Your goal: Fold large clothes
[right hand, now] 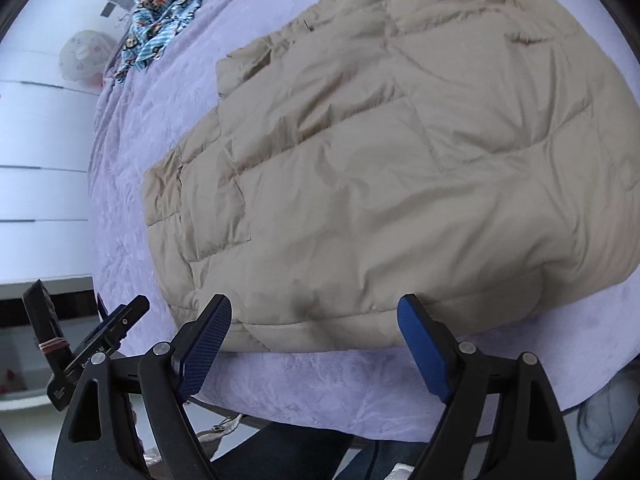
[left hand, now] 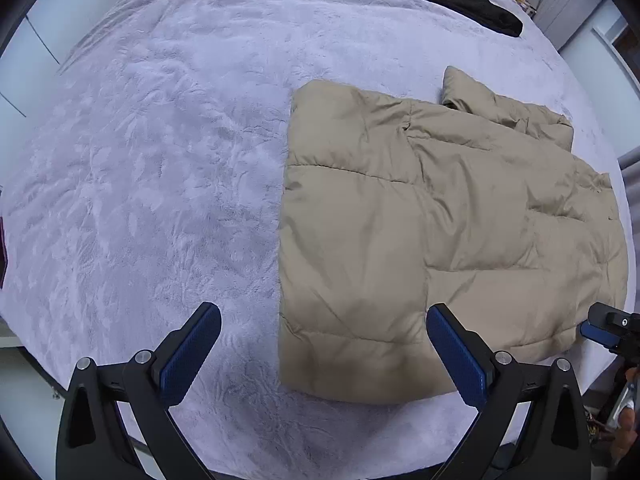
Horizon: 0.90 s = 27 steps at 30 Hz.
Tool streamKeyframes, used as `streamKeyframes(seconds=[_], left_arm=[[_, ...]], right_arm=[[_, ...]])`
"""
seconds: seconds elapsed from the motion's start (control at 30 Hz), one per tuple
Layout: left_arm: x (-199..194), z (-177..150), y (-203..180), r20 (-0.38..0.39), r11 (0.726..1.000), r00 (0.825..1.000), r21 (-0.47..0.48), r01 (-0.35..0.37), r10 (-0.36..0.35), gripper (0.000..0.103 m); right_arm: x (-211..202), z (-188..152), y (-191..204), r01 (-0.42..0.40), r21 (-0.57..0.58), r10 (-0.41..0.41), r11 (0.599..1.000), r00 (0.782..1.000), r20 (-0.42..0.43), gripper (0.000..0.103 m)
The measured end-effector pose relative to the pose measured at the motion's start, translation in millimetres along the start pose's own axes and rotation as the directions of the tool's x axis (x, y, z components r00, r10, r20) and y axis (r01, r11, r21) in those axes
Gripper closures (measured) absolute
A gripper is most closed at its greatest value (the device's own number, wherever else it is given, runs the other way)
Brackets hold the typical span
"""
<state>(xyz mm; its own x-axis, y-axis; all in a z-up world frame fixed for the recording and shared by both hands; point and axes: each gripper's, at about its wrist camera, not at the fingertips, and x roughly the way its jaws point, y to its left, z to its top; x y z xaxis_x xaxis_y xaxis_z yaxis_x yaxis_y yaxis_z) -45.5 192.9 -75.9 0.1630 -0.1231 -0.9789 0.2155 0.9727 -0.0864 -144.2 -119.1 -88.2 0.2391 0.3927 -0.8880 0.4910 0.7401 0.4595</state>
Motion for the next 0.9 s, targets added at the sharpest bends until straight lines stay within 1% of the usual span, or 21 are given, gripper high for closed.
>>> streamKeyframes(seconds=[0.07,0.13,0.23,0.3,0.37,0.47,0.63,0.67,0.77,0.83,0.9], left_arm=[[8.5,2.6,4.8,-0.021,1.000,1.000,0.003,0.011,-0.011,0.000],[16.8,5.1,8.4,-0.041,0.999,0.999,0.010,0.033,-0.032,0.000],[24.6,6.7,10.7,-0.051,0.999,0.997,0.015,0.052,-0.051,0.000],[28.9,9.8,14.1,-0.061,0.996,0.994,0.006,0.090,-0.090,0.000],[33.3,14.0,18.3,-0.071,0.990,0.988,-0.013,0.138,-0.138,0.000],[39.5,20.1,25.0,-0.075,0.981,0.979,-0.035,0.189,-0.191,0.000],[53.1,29.1,38.8,-0.097,0.962,0.957,-0.058,0.268,-0.273,0.000],[55.3,32.2,43.0,-0.096,0.957,0.953,-0.059,0.284,-0.289,0.000],[64.3,44.2,59.0,-0.091,0.935,0.932,-0.077,0.346,-0.352,0.000],[73.2,50.6,67.6,-0.105,0.914,0.909,-0.094,0.395,-0.404,0.000],[84.0,53.4,71.3,-0.137,0.888,0.878,-0.103,0.449,-0.460,0.000]], right_arm=[[11.8,-3.7,3.3,0.002,0.028,-0.001,1.000,1.000,-0.025,0.016],[19.4,-7.1,6.1,0.027,0.038,-0.026,0.999,0.999,-0.034,0.016],[25.4,-8.1,6.6,0.043,0.057,-0.040,0.997,0.998,-0.042,0.016],[28.7,-7.3,6.1,0.057,0.072,-0.054,0.996,0.998,-0.045,0.016],[30.5,-5.7,6.0,0.068,0.084,-0.064,0.994,0.997,-0.046,0.016],[32.5,-4.0,9.0,0.080,0.090,-0.076,0.993,0.996,-0.042,0.016],[31.3,-2.1,15.7,0.110,0.064,-0.110,0.992,0.994,-0.017,0.016],[32.5,-1.8,16.1,0.118,0.059,-0.117,0.991,0.993,-0.018,0.016],[37.8,-1.2,14.0,0.128,0.069,-0.126,0.989,0.992,-0.028,0.016],[40.6,-0.5,12.1,0.130,0.075,-0.128,0.989,0.991,-0.033,0.016],[42.8,-0.3,11.9,0.132,0.079,-0.129,0.988,0.991,-0.037,0.016]])
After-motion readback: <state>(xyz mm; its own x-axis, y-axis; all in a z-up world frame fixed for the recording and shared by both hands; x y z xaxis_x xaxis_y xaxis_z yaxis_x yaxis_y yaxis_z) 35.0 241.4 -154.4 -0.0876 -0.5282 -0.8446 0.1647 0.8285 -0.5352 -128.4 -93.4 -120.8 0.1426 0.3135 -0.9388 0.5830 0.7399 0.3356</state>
